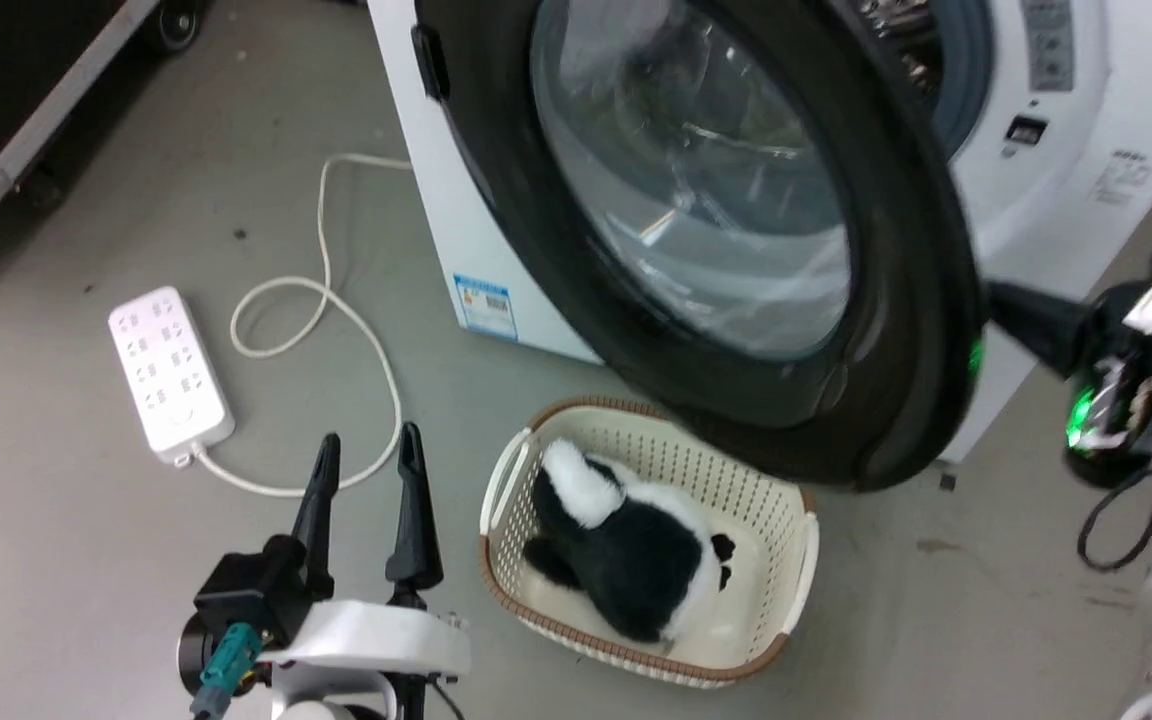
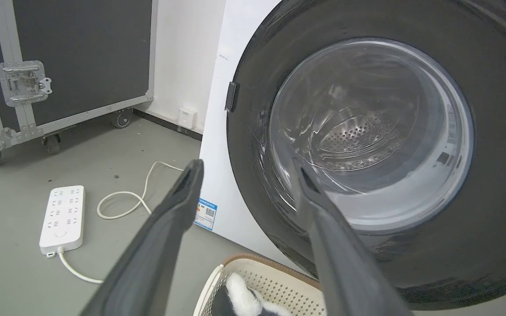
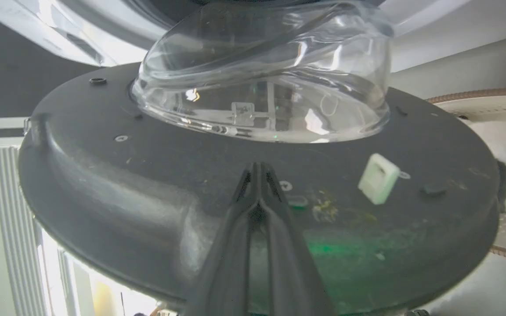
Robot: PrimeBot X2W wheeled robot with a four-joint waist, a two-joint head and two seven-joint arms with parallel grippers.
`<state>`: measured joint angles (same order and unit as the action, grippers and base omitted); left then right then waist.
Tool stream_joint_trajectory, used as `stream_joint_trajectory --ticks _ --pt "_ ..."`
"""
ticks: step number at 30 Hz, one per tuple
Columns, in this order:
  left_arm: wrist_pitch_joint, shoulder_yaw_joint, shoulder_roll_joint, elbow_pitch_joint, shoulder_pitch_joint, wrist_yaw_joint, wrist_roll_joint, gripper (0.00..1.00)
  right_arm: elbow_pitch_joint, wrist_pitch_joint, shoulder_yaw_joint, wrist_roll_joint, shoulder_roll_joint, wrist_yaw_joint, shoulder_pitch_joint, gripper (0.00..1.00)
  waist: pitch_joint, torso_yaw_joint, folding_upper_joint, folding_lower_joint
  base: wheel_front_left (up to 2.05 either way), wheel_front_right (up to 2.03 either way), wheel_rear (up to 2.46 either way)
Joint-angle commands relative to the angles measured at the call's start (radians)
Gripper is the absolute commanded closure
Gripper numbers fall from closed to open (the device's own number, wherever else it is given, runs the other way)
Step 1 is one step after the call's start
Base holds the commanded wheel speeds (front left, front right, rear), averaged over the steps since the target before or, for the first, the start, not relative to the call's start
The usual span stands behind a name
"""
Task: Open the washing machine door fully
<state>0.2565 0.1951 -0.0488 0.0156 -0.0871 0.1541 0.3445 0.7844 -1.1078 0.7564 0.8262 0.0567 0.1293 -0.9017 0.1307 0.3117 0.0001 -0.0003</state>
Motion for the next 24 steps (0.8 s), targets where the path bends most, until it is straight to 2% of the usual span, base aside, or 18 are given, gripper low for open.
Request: stream_joint_trajectory --ticks 1,9,17,20,24 --pt "0.005 0.0 -0.001 0.008 0.015 -0.006 -0.007 0.0 0.017 -0.009 -0.045 0.049 -0.006 0.001 0.032 1.0 -0.027 -0.009 -0.0001 0.0003 0.0 0.0 0.0" --pt "0.005 0.004 -0.001 0.03 0.043 -0.021 -0.007 0.0 0.049 0.051 -0.367 0.366 -0.006 0.001 0.152 1.0 -0.058 -0.011 -0.0001 0.0003 0.0 0.0 0.0" --pt "0.005 0.011 -0.001 0.066 0.075 -0.031 0.002 0.0 -0.074 0.18 -0.785 0.718 -0.006 0.001 0.33 1.0 -0.084 -0.007 -0.0001 0.0003 0.0 0.0 0.0" --pt "0.005 0.021 -0.001 0.082 0.079 -0.044 0.005 0.0 -0.132 0.258 -0.913 0.797 -0.006 0.001 0.384 1.0 -0.087 -0.005 -0.0001 0.0003 0.0 0.0 0.0" --pt "0.005 0.025 -0.001 0.096 0.079 -0.054 0.005 0.0 -0.183 0.335 -1.029 0.866 -0.006 0.001 0.419 1.0 -0.085 -0.006 -0.0001 0.0003 0.0 0.0 0.0"
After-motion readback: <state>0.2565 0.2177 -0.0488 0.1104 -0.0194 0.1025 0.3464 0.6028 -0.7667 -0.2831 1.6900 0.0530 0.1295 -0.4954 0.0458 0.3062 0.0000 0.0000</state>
